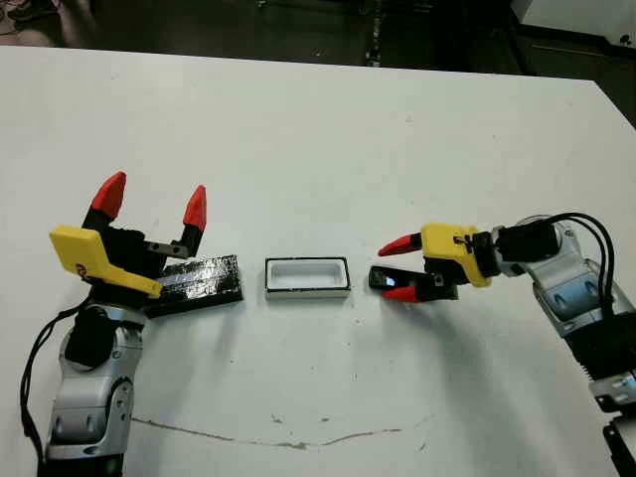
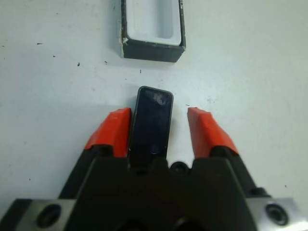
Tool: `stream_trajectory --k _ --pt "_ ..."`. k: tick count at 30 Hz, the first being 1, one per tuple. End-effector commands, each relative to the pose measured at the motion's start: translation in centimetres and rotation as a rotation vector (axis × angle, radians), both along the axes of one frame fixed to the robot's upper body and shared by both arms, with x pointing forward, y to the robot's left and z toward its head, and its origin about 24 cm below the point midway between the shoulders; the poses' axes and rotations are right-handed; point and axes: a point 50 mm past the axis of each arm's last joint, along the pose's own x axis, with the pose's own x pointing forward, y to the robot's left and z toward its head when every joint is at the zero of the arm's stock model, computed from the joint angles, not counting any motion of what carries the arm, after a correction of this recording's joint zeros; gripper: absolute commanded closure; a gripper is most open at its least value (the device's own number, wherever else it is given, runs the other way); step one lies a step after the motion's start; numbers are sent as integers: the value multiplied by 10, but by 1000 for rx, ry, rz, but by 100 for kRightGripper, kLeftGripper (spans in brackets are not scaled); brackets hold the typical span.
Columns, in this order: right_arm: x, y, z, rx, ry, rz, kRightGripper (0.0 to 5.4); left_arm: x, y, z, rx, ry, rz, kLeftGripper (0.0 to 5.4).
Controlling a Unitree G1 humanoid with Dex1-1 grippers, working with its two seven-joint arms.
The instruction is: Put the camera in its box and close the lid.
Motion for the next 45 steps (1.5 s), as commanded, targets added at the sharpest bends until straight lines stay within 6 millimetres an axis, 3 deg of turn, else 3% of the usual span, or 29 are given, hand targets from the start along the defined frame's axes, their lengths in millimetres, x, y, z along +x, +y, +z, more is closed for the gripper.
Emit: stream_trajectory --k 1,6,17,22,25,34,45 --pt "-6 -5 -21 -22 62 -32 295 -1 1 -4 2 23 6 0" --pt "-6 -6 -23 -29 101 -28 364 -2 1 -4 3 24 11 0" --pt "-3 -8 -19 -47 162 -22 364 -1 1 -3 -7 20 12 0" --pt "5 -8 -2 98 203 -98 364 -2 1 -4 -9 25 18 0" --pt "12 -6 14 223 311 -176 367 -2 1 -4 -4 24 17 0" --pt "15 23 52 446 389 -144 369 -1 1 -5 3 21 15 0" --pt "14 64 38 462 441 -107 370 -2 -1 -4 -8 27 12 0"
